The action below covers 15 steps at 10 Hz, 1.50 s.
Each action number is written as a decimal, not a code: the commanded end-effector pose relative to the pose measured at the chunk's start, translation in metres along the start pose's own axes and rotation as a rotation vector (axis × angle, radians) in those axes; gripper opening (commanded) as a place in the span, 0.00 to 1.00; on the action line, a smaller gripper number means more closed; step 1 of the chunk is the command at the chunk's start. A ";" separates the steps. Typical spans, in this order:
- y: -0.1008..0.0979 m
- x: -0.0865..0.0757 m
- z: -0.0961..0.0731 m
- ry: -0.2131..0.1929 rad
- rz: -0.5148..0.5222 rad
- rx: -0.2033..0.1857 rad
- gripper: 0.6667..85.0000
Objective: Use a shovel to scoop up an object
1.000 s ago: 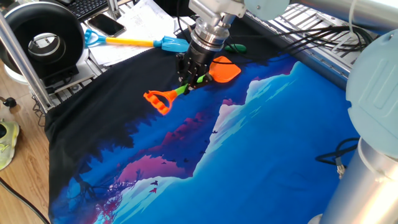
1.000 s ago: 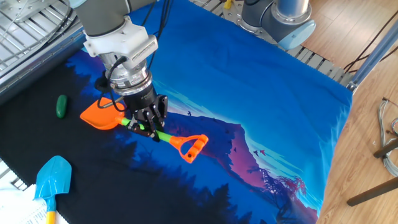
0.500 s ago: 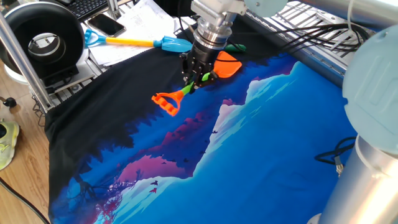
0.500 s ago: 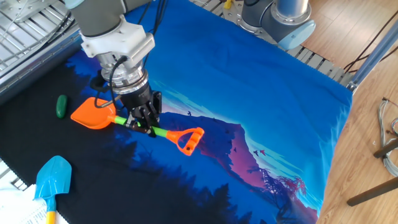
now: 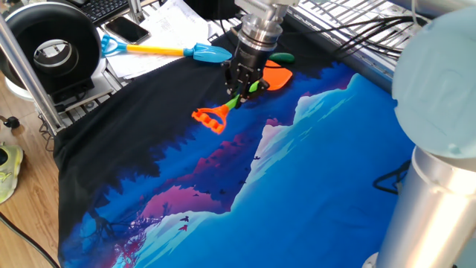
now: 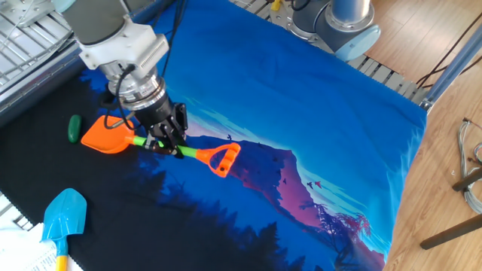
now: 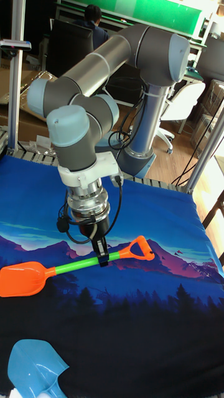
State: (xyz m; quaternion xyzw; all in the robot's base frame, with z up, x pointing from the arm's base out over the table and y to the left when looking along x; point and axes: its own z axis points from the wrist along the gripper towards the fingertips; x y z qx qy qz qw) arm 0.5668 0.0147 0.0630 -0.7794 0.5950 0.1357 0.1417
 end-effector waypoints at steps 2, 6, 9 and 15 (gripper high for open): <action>0.010 0.011 -0.007 -0.003 -0.017 -0.043 0.01; 0.011 0.023 -0.012 -0.012 -0.036 -0.048 0.01; 0.003 0.032 -0.022 -0.016 -0.003 -0.012 0.01; 0.006 0.053 -0.037 0.034 0.162 -0.001 0.01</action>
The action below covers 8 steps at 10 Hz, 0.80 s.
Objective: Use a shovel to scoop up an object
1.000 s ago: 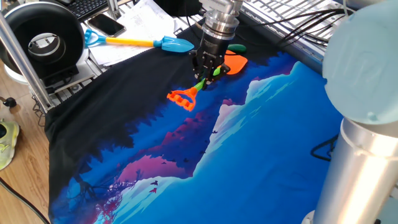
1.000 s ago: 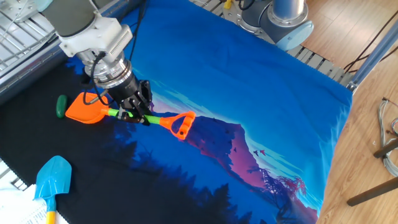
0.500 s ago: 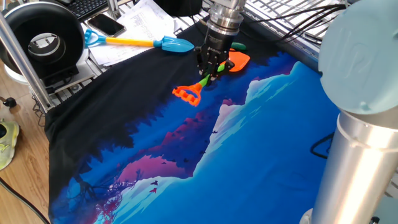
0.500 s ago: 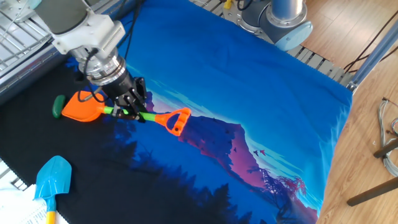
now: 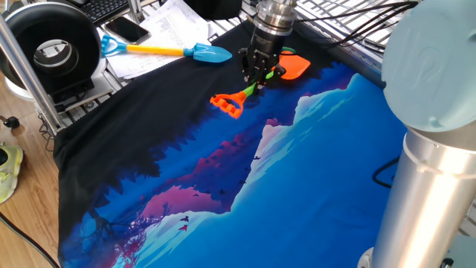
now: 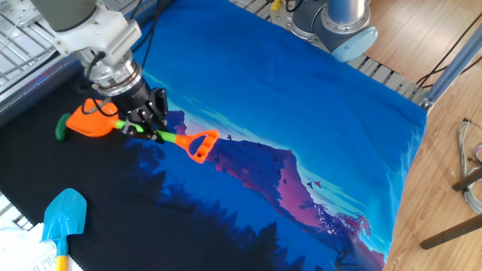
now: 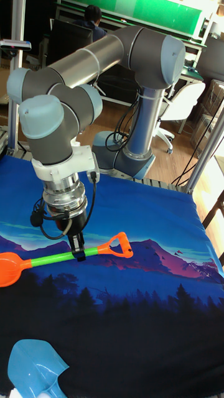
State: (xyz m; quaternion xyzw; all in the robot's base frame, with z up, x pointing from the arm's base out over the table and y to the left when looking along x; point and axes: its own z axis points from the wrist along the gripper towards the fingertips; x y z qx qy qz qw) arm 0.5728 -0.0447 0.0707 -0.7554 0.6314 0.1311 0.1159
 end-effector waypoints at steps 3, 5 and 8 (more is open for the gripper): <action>-0.008 -0.029 -0.014 -0.072 0.147 0.027 0.01; -0.009 -0.039 -0.015 -0.095 0.176 0.022 0.01; -0.025 -0.043 -0.020 -0.049 0.172 0.080 0.01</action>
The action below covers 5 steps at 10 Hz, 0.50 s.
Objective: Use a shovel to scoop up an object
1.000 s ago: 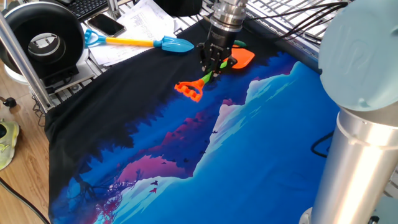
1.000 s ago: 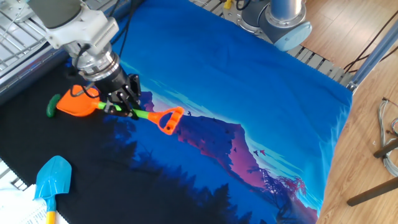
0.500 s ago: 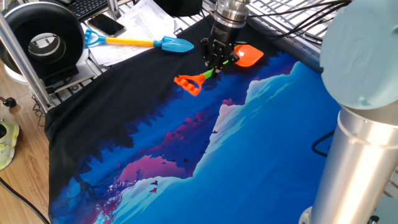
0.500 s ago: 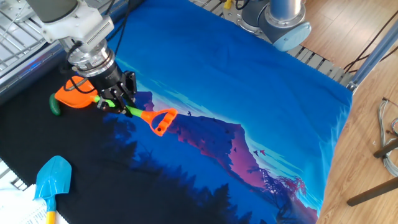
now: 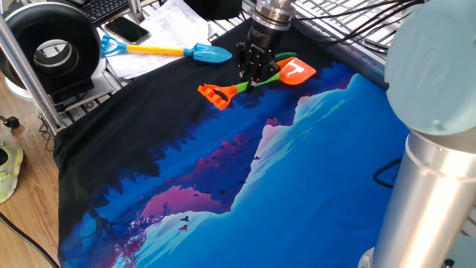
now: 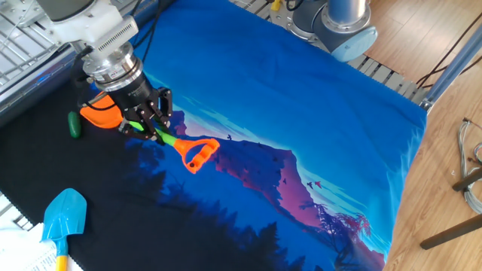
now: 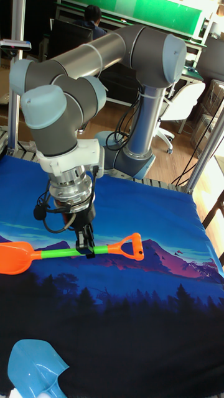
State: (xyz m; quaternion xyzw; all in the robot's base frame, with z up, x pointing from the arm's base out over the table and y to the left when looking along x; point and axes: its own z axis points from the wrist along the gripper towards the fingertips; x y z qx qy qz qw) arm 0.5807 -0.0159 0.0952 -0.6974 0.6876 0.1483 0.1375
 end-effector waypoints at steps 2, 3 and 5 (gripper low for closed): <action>-0.023 -0.020 -0.002 -0.011 -0.040 0.085 0.01; -0.027 -0.028 0.002 -0.034 -0.061 0.095 0.01; -0.033 -0.029 0.004 -0.022 -0.144 0.113 0.01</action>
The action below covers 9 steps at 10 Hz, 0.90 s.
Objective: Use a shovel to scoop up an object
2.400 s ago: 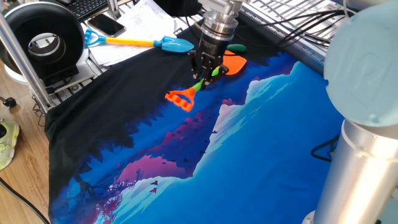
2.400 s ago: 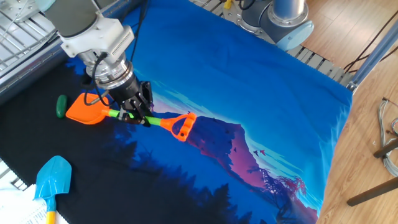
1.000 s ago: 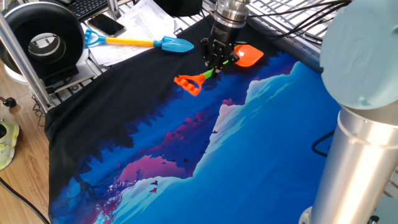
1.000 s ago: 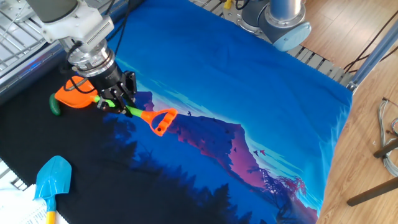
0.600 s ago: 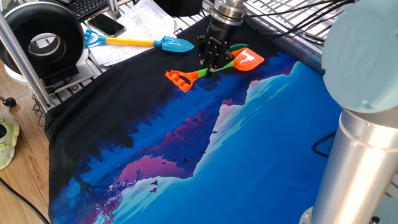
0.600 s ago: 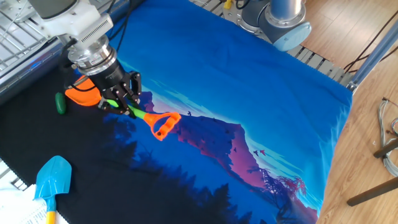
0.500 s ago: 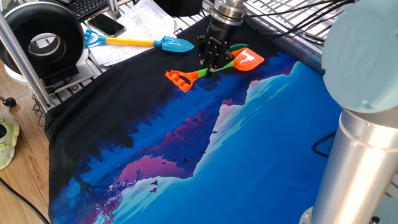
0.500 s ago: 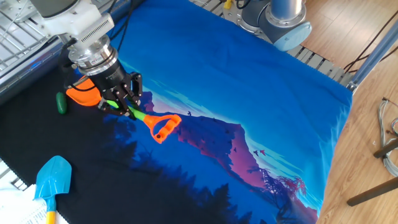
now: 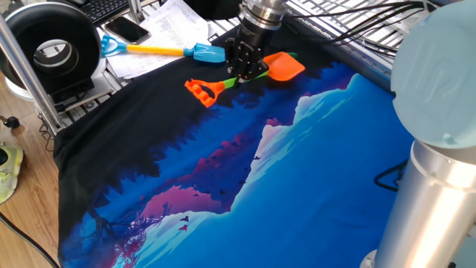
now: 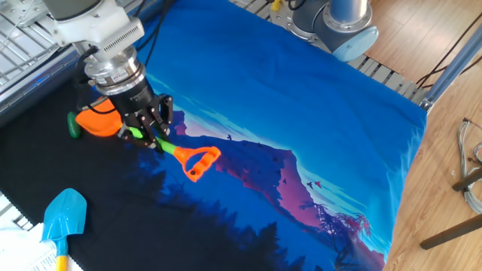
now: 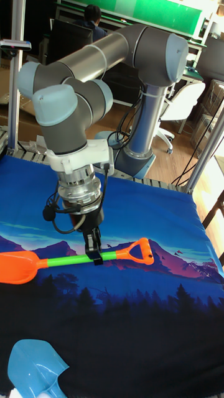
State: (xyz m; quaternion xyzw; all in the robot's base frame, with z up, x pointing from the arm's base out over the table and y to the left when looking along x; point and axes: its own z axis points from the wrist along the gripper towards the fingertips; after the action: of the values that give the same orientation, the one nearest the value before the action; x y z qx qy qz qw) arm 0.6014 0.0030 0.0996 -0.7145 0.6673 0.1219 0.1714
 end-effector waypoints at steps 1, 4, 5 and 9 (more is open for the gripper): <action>-0.017 -0.012 0.005 -0.006 -0.146 0.057 0.01; -0.025 -0.041 0.010 -0.091 -0.187 0.101 0.01; -0.028 -0.056 0.008 -0.146 -0.182 0.119 0.01; -0.023 -0.042 0.014 -0.109 -0.157 0.083 0.01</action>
State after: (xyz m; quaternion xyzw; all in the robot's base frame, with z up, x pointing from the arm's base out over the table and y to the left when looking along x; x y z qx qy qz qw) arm 0.6216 0.0477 0.1066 -0.7523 0.6004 0.1131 0.2465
